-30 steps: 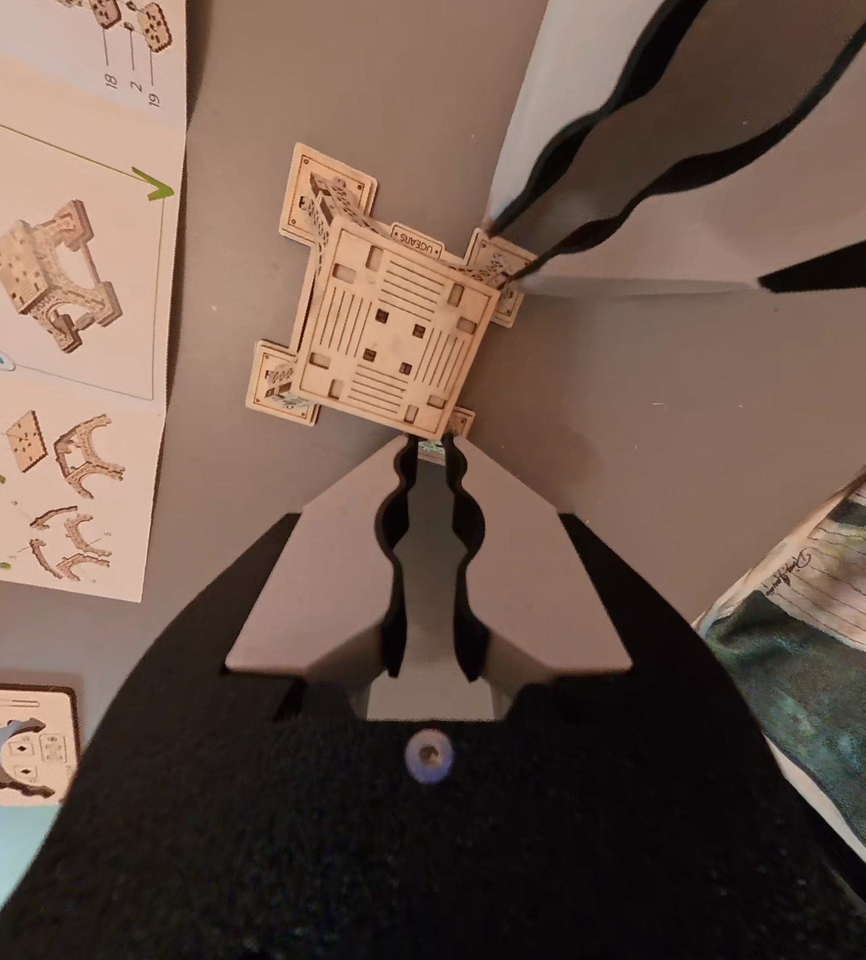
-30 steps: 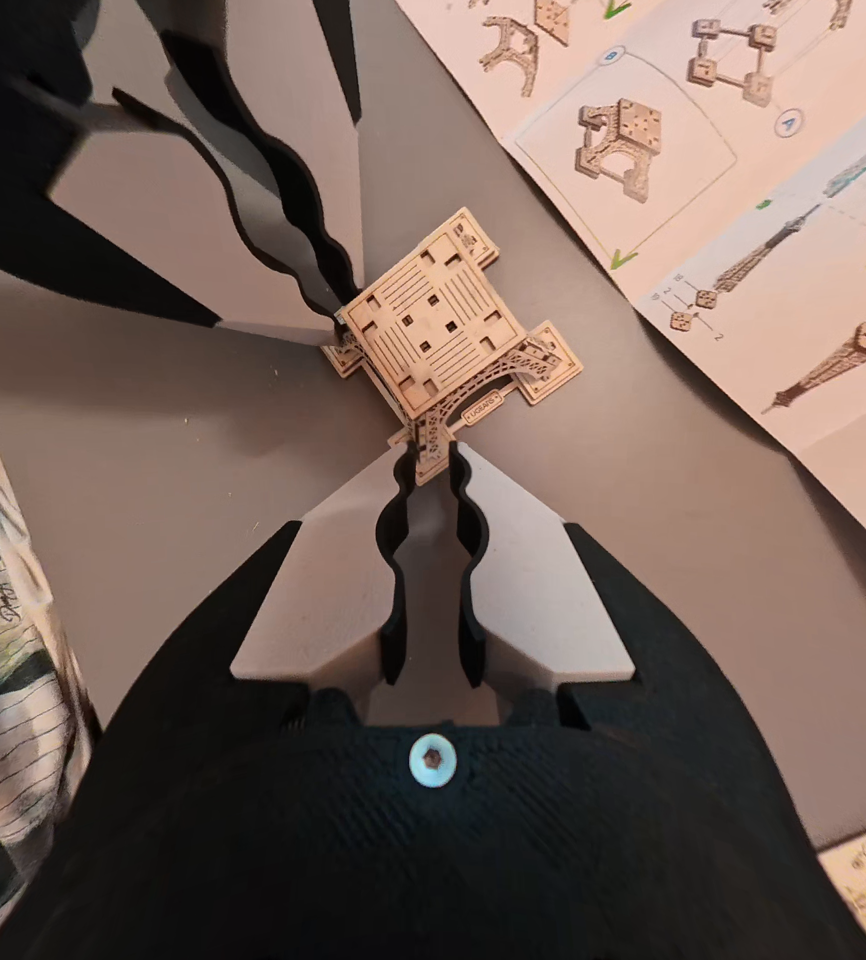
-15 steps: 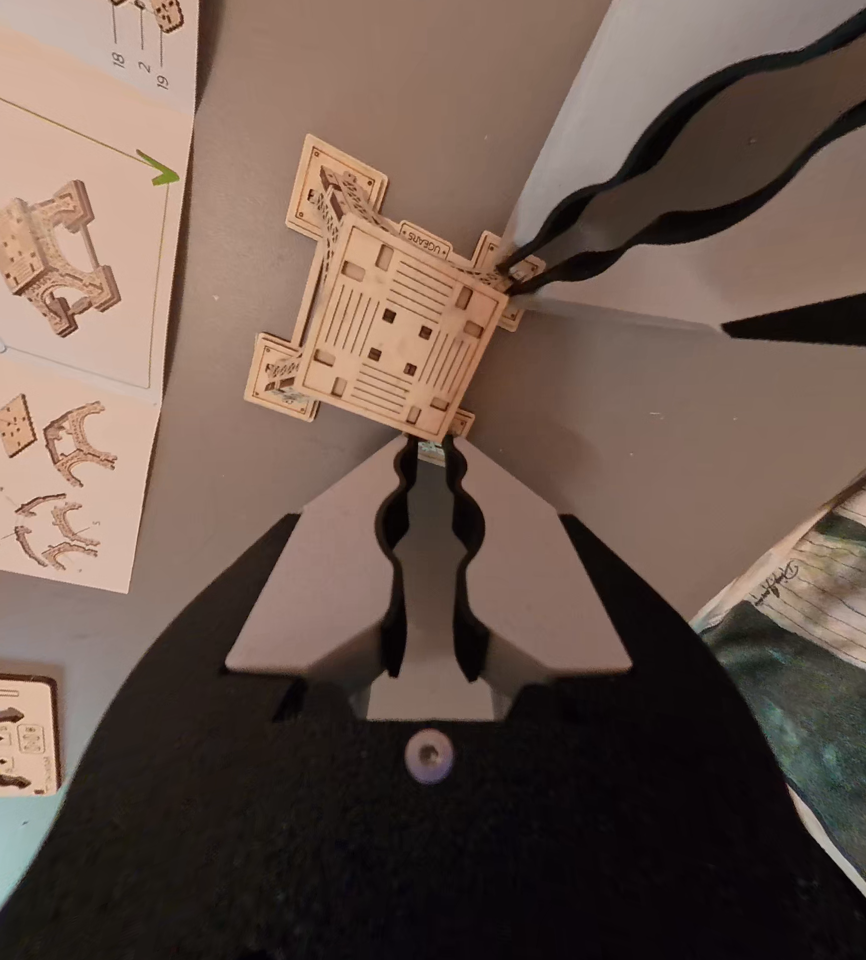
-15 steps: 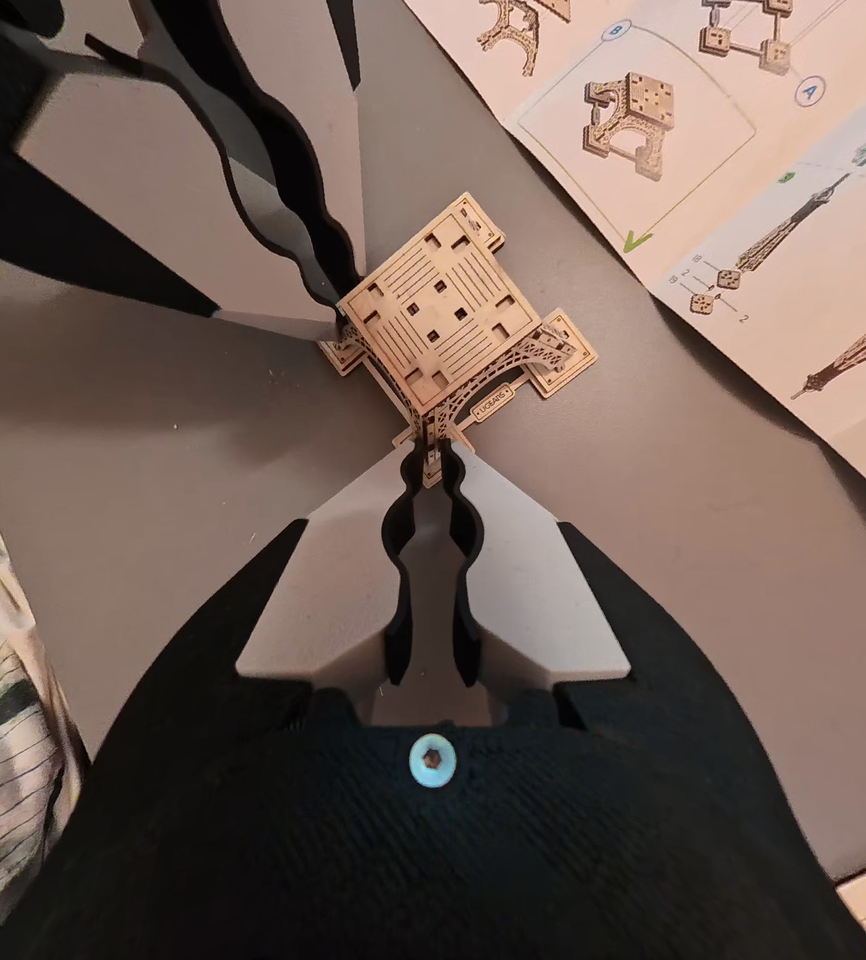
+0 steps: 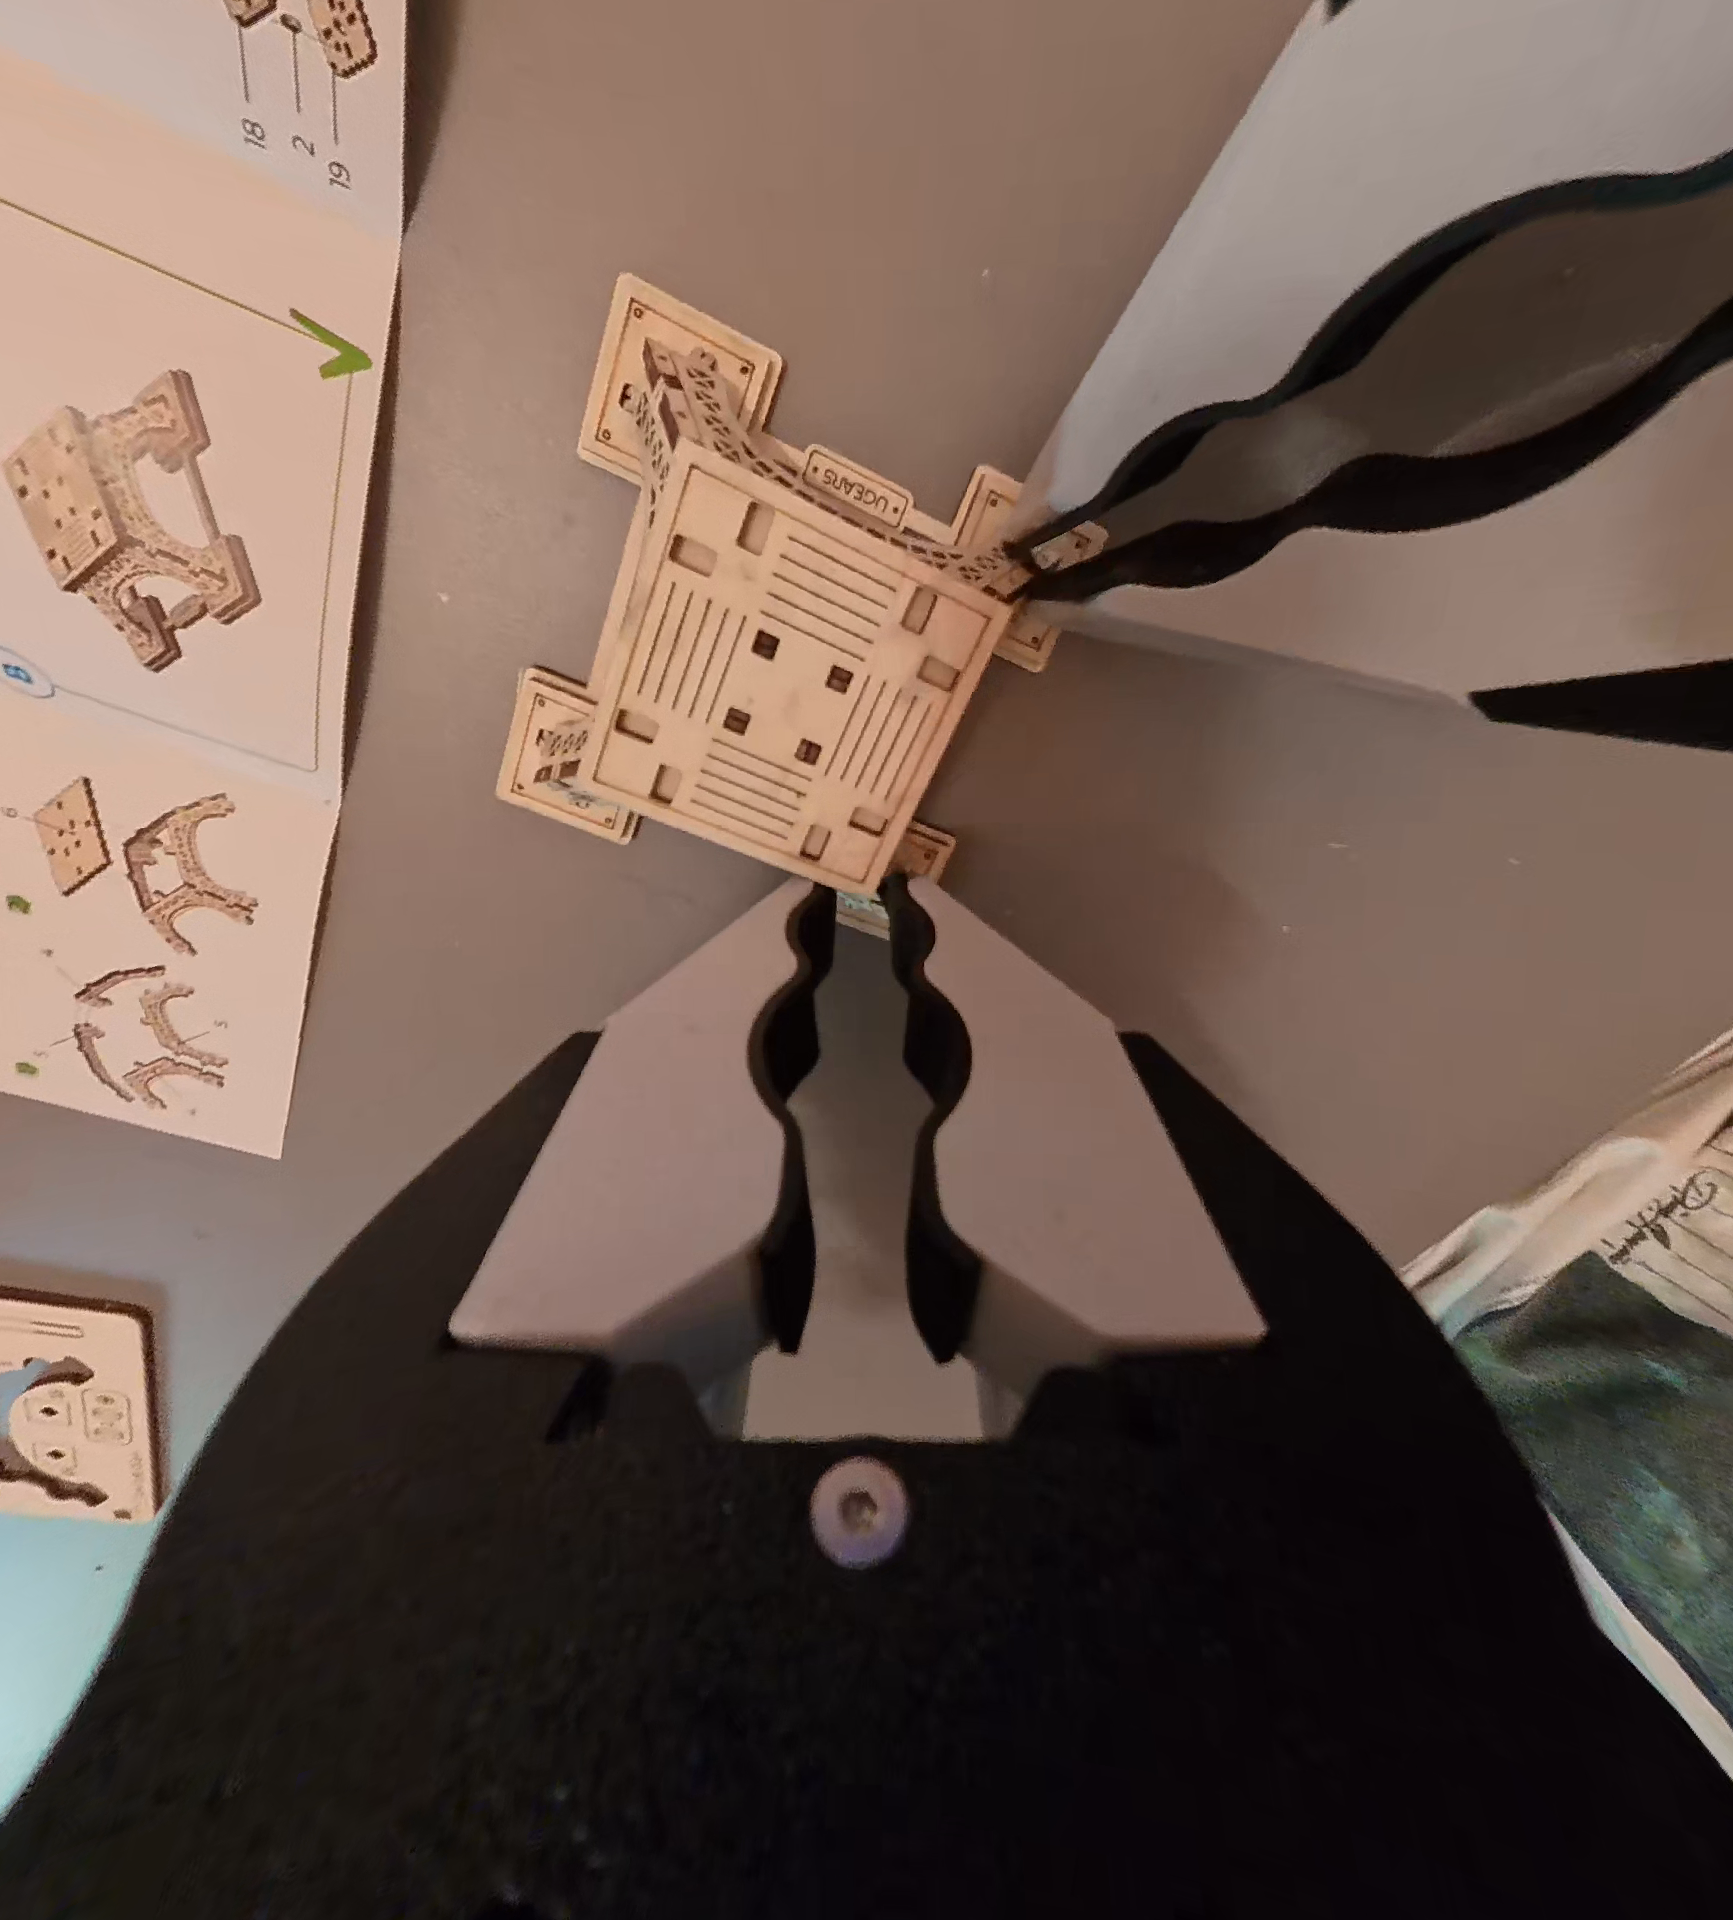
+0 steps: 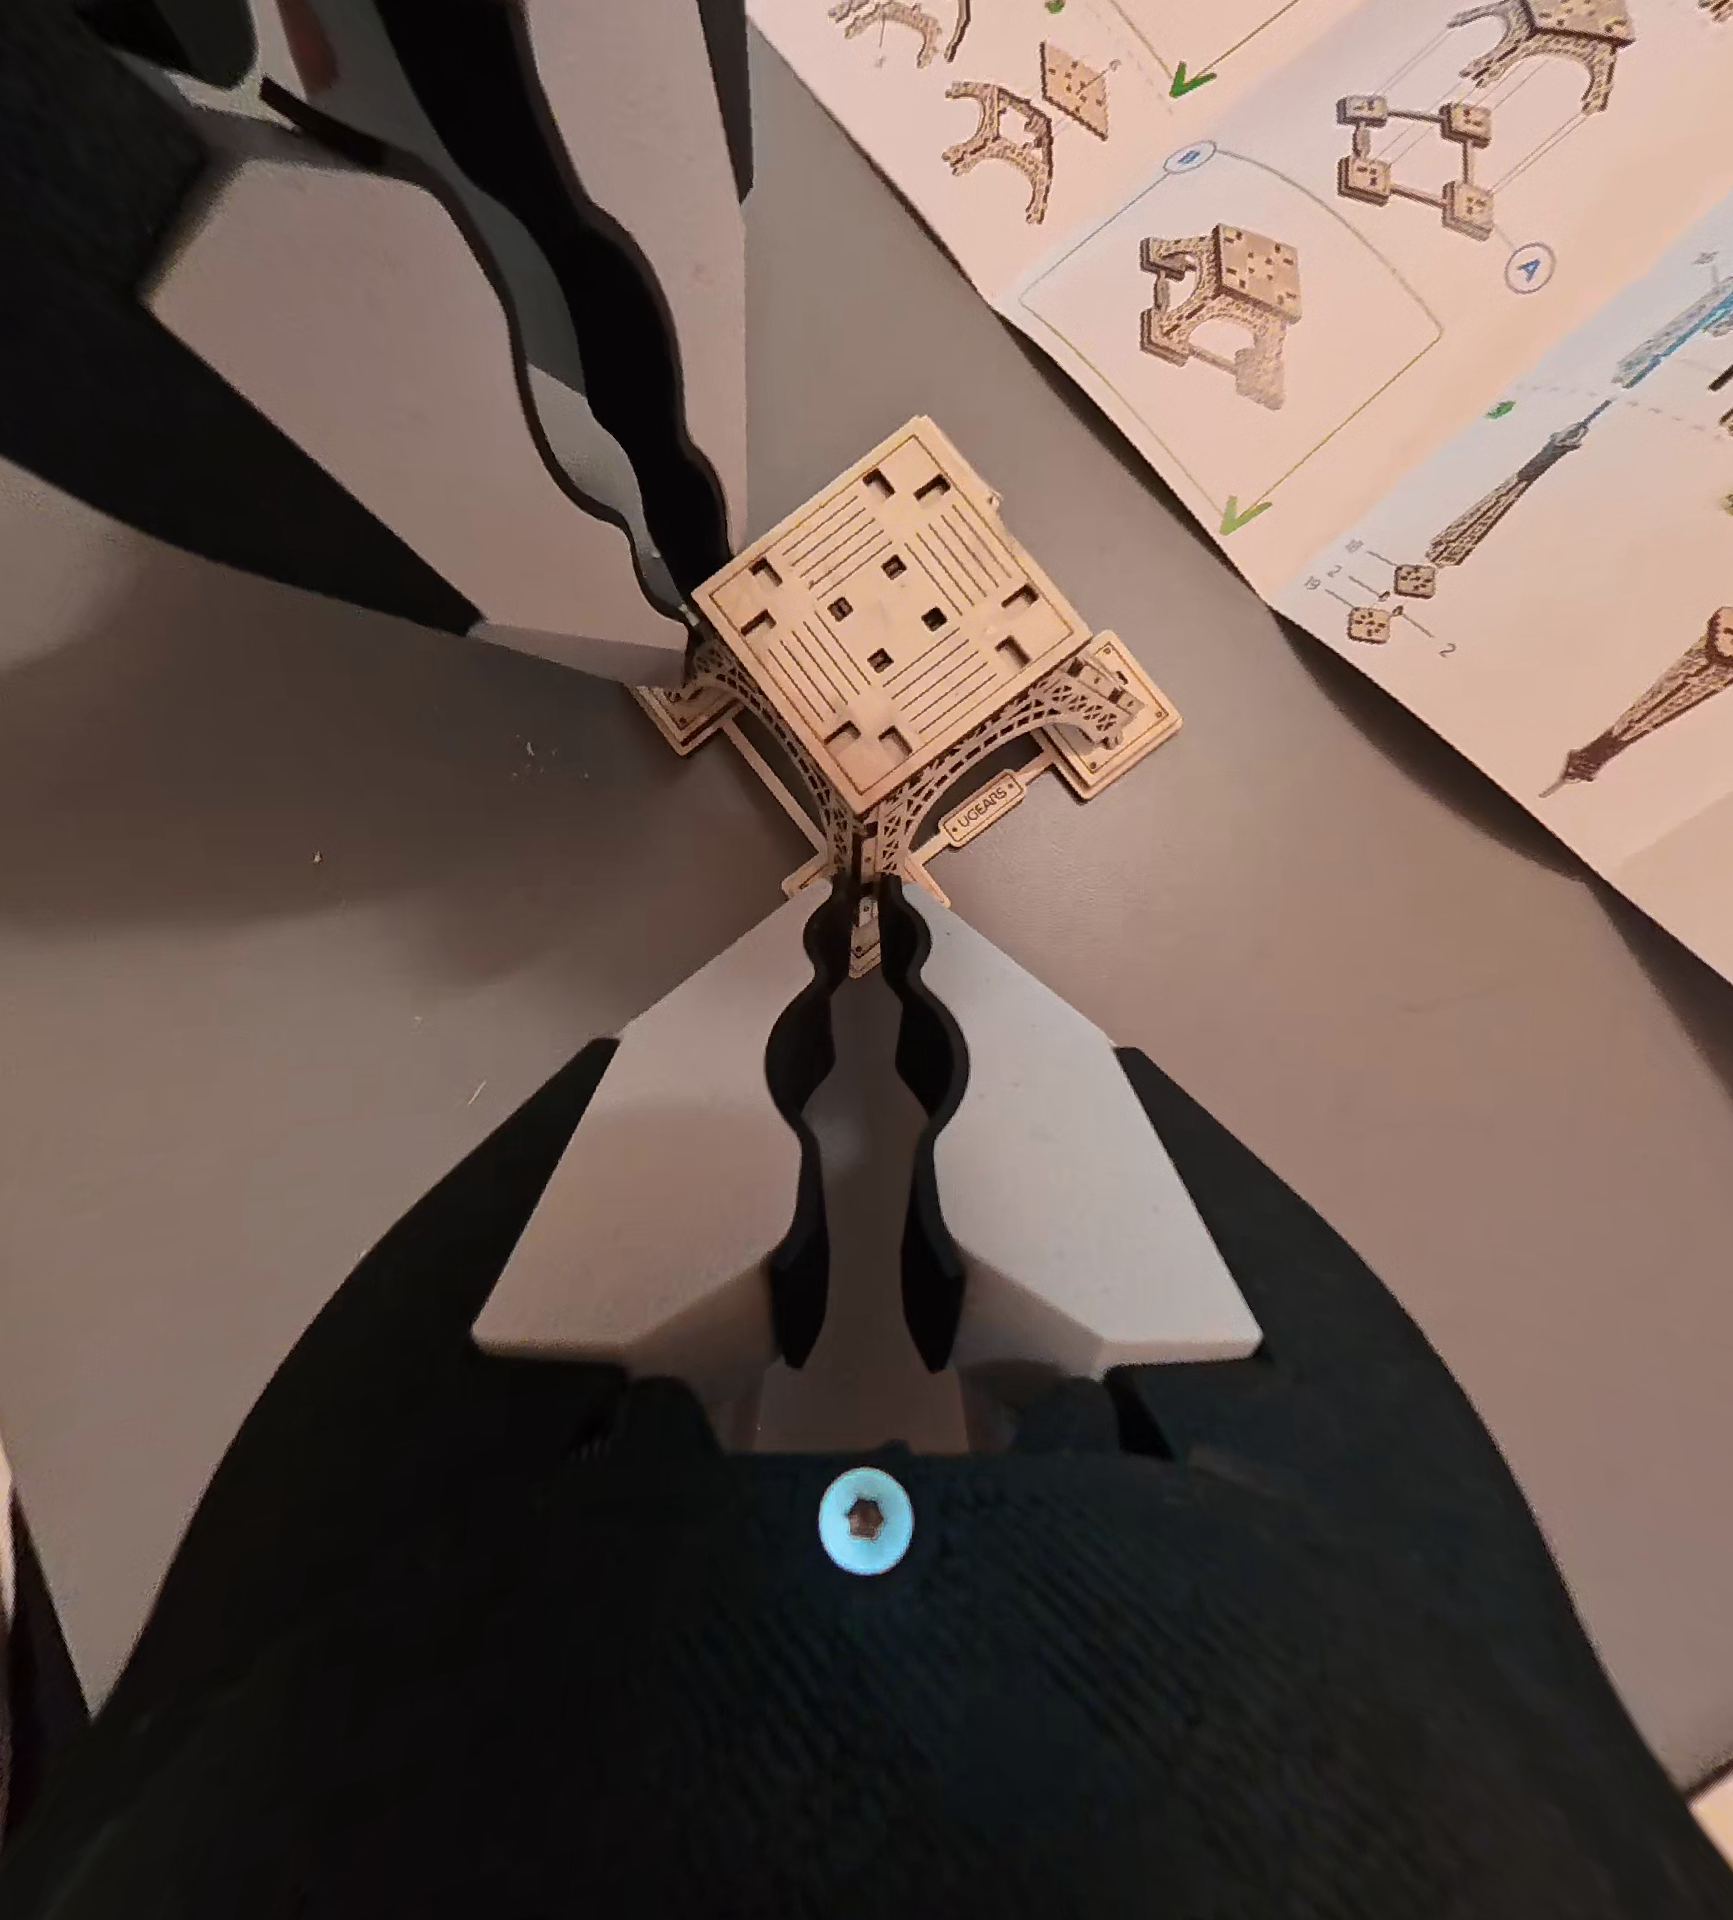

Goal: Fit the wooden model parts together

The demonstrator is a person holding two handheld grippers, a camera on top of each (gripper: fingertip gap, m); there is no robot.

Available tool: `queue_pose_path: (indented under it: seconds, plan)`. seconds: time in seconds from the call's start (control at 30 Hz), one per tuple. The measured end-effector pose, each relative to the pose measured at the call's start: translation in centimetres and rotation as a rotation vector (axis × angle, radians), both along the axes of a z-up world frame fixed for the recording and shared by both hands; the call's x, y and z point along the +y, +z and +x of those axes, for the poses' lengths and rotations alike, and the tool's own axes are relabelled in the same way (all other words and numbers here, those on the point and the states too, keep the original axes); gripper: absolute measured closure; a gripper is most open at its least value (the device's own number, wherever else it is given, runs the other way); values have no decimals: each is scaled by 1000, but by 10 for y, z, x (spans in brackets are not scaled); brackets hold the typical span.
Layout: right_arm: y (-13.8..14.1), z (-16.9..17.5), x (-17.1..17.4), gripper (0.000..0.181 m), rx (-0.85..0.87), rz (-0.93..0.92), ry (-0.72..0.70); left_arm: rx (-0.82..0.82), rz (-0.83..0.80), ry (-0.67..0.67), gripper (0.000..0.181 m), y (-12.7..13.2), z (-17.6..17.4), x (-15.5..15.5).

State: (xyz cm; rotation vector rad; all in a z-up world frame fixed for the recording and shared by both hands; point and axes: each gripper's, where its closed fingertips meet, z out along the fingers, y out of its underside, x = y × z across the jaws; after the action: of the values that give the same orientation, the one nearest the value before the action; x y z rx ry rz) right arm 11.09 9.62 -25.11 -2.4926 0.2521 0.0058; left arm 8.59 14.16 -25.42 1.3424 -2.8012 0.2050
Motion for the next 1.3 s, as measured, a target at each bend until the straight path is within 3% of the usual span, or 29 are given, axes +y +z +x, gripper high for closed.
queue_pose_path:
  seconds: [0.33, 0.53, 0.63, 0.77, 0.93, 1.07, 1.2, 1.3]
  plan:
    - [0, 0, 0, 177, -25, 56, -35, 4, 0, -25, 174, -1, 0, 0]
    - [2, 0, 0, 177, 18, 118, -28, -142, -278, 11, 171, 7, -5, -1]
    - [17, 6, -5, 149, -85, 164, -13, -427, -454, 46, 162, 34, -2, 7]
    - [58, 6, 10, 117, -213, 312, 155, -473, -525, 66, 153, 29, -24, 17]
    - [33, -1, 33, 110, -175, 54, 419, -466, -474, 41, 149, 11, -31, 15]
    - [14, 7, 40, 102, -228, -145, 515, -451, -511, 55, 149, 1, -33, 12]
    - [-2, 3, 42, 104, -200, -271, 593, -454, -535, 63, 149, -3, -32, 14]
    - [-9, 7, 39, 120, -211, -333, 616, -477, -557, 76, 149, -3, -30, 15]
